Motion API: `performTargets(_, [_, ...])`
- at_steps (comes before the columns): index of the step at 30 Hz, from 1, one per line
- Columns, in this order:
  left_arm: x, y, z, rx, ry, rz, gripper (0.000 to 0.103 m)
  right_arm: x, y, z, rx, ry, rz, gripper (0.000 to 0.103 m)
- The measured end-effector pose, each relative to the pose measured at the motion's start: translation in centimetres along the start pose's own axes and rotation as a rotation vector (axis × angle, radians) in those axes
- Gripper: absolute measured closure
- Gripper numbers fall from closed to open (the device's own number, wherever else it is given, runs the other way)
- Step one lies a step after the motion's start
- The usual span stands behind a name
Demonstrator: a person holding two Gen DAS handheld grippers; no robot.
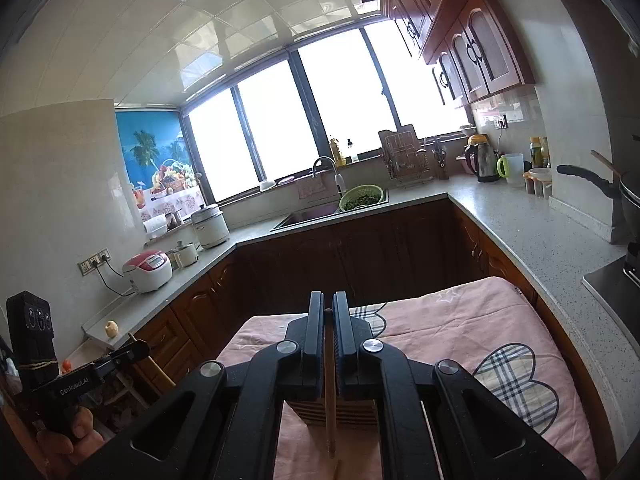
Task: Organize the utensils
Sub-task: 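Lift both held chopsticks upright and carry them over the wooden utensil holder, then lower the chopsticks into the holder slots and open both tools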
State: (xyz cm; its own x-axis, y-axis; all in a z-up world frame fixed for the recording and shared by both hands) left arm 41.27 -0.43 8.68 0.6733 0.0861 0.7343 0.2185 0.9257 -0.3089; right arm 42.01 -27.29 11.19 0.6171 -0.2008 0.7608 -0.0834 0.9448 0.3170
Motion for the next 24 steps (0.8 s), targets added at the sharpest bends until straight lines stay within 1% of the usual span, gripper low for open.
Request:
performTargets(8, [4.2,0.7,-2.2,0.029,-0.075,-0.006,0.099,3.6,-1.6,-1.6,0.005,-0.061,-0.044,0.099])
performTargets(11, [5.4,1.0,-4.0,0.036,-0.092,0.003,0.099,4.9,-2.5,-2.8,-0.003,-0.072,-0.063,0.099])
performTargets(15, [6.3,1.9,-7.4,0.039,-0.093,0.034,0.099,6.0,-3.3,-4.7,-0.004,-0.081,-0.082,0.099])
performTargets(19, [6.4,3.0,-11.4,0.035,-0.065,0.075,0.099,6.0,-4.1,-7.4,-0.01,-0.064,-0.097,0.099])
performTargets(21, [6.0,3.6,-13.5,0.043,-0.049,0.094,0.099,5.2,-4.5,-9.2,-0.02,-0.047,-0.101,0.099])
performTargets(24, [5.6,4.3,-16.3,0.045,-0.028,0.121,0.099,3.7,-5.2,-11.6,-0.012,-0.025,-0.123,0.099])
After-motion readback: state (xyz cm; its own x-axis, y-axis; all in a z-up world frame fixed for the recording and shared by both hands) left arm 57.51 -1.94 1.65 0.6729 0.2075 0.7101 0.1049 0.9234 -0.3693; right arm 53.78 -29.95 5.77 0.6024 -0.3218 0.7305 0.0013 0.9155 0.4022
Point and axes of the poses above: each gripper's, at about its wrist camera, not at the fingertips, and z roughly against the way its jaws point, y to its left, x to its top, the point moved 10 cm from there along -z, roughly the way its jaws point, and after that the axes turned 15 degrees about y, right-handed, at the moved point
